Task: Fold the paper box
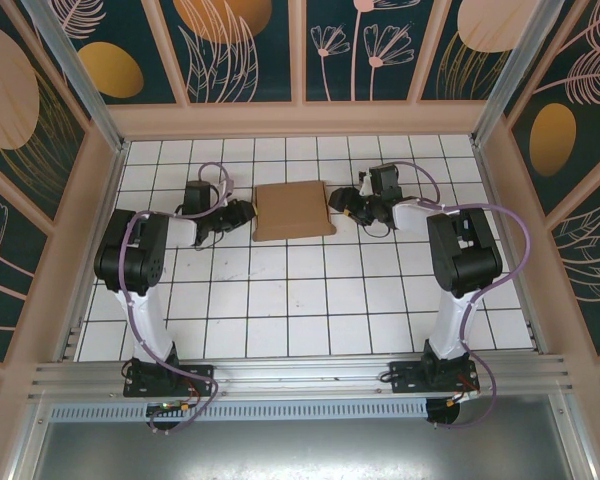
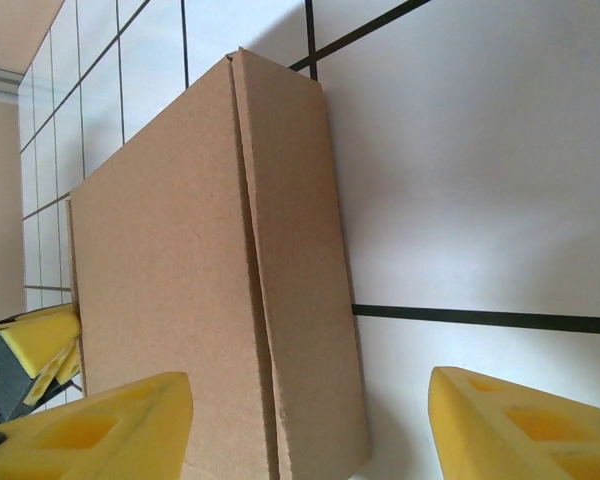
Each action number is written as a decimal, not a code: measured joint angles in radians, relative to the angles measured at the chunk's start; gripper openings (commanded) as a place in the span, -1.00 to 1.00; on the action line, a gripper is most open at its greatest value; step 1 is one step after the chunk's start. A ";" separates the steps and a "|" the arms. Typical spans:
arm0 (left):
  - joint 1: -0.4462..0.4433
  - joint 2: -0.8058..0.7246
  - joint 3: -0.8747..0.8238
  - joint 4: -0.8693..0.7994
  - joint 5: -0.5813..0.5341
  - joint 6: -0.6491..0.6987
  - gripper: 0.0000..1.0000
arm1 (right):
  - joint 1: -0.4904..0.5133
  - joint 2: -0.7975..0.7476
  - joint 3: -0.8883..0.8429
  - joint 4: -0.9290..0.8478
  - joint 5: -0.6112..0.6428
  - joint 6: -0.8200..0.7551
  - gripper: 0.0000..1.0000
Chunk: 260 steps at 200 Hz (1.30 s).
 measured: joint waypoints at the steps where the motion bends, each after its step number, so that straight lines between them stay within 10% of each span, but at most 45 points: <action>1: 0.001 0.001 -0.001 0.002 0.002 -0.002 -0.58 | 0.000 0.000 0.000 0.000 0.000 0.001 0.28; 260: 0.097 0.058 -0.073 0.208 0.153 -0.116 -0.64 | -0.024 -0.001 -0.092 0.240 -0.102 0.180 0.61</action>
